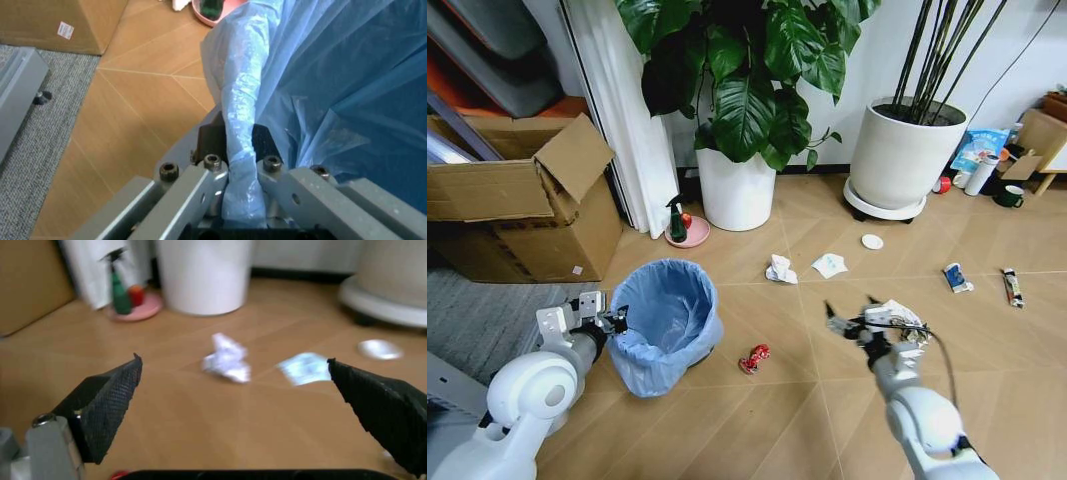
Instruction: Pick up the trash bin and place the garbage on the floor into it.
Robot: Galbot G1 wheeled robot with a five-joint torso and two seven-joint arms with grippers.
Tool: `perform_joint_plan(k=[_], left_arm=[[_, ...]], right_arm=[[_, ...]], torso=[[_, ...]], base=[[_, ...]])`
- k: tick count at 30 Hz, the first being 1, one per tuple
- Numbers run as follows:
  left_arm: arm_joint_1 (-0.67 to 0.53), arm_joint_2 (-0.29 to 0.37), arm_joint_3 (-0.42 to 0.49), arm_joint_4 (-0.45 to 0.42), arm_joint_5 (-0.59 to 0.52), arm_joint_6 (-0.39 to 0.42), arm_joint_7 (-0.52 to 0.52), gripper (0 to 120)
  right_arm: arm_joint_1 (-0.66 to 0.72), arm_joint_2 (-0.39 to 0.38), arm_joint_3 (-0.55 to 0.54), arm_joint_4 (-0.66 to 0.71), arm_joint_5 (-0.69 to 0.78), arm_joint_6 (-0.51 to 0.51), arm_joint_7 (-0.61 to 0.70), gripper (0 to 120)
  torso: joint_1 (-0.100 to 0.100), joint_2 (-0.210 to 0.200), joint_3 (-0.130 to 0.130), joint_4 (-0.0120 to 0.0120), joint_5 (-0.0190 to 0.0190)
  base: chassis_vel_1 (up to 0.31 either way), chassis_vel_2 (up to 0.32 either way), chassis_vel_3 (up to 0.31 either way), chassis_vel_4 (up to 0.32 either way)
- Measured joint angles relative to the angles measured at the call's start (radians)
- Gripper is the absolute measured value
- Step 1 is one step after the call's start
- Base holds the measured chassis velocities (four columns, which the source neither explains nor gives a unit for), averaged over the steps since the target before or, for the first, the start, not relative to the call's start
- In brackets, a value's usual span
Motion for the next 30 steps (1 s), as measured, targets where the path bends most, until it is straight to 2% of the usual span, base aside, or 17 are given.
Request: perform_joint_plan(k=[2,4,6,7,10,11,12,13,14,15,18,30], left_arm=[[0.0,0.002,-0.006,0.0,0.0,0.0,-0.002,0],[0.001,0.003,-0.008,0.0,0.0,0.0,-0.002,0],[0.004,0.004,-0.013,0.0,0.0,0.0,-0.003,0],[0.004,0.004,-0.013,0.0,0.0,0.0,-0.003,0],[0.012,0.001,-0.019,0.003,0.003,0.0,-0.006,0],[0.012,0.001,-0.019,0.003,0.003,0.0,-0.006,0],[0.013,-0.001,-0.019,0.005,0.005,0.0,-0.006,0],[0.014,-0.007,-0.019,0.007,0.009,0.0,-0.006,0],[0.014,-0.007,-0.019,0.007,0.009,0.0,-0.006,0],[0.014,-0.012,-0.017,0.008,0.012,0.0,-0.006,0],[0.018,-0.016,-0.014,0.008,0.015,0.0,-0.007,0],[0.025,-0.025,-0.011,0.017,0.025,0.0,-0.009,0]], right_arm=[[0.083,-0.029,-0.103,-0.079,0.054,-0.012,0.0,100],[0.111,-0.033,-0.135,-0.103,0.074,-0.023,0.0,100],[0.171,-0.046,-0.212,-0.154,0.143,-0.088,-0.007,100],[0.171,-0.046,-0.212,-0.154,0.143,-0.088,-0.007,100],[0.248,-0.072,-0.315,-0.216,0.239,-0.221,0.012,100],[0.248,-0.072,-0.315,-0.216,0.239,-0.221,0.012,100],[0.261,-0.071,-0.335,-0.228,0.255,-0.24,0.043,100],[0.284,-0.052,-0.375,-0.252,0.301,-0.279,0.127,100],[0.284,-0.052,-0.375,-0.252,0.301,-0.279,0.127,100],[0.3,-0.02,-0.406,-0.274,0.356,-0.312,0.208,100],[0.318,0.045,-0.436,-0.325,0.427,-0.346,0.328,100],[0.354,0.132,-0.436,-0.457,0.484,-0.348,0.396,100]], torso=[[0.0,0.0,0.0,-0.0002,-0.0002],[0.0,0.0,0.0,0.0001,0.0],[0.0,0.0,0.0,0.0003,0.0003],[0.0,0.0,0.0,0.0003,0.0003],[0.0,0.0,0.0,0.0001,-0.0001],[0.0,0.0,0.0,0.0001,-0.0001],[0.0,0.0,0.0,-0.0001,-0.0001],[0.0,0.0,0.0,-0.0002,-0.0005],[0.0,0.0,0.0,-0.0002,-0.0005],[0.0,0.0,0.0,-0.0001,0.0],[0.0,0.0,0.0,0.0002,0.0],[0.0,0.0,0.0,0.0,0.0]], base=[[0.0,0.0,0.0,0.0],[0.0,0.0,0.0,0.0],[0.0,0.0,0.0,0.0],[0.0,0.0,0.0,0.0],[0.0,0.0,0.0,0.0],[0.0,0.0,0.0,0.0],[0.0,0.0,0.0,0.0],[0.0,0.0,0.0,0.0],[0.0,0.0,0.0,0.0],[0.0,0.0,0.0,0.0],[0.0,0.0,0.0,0.0],[0.0,0.0,0.0,0.0]])
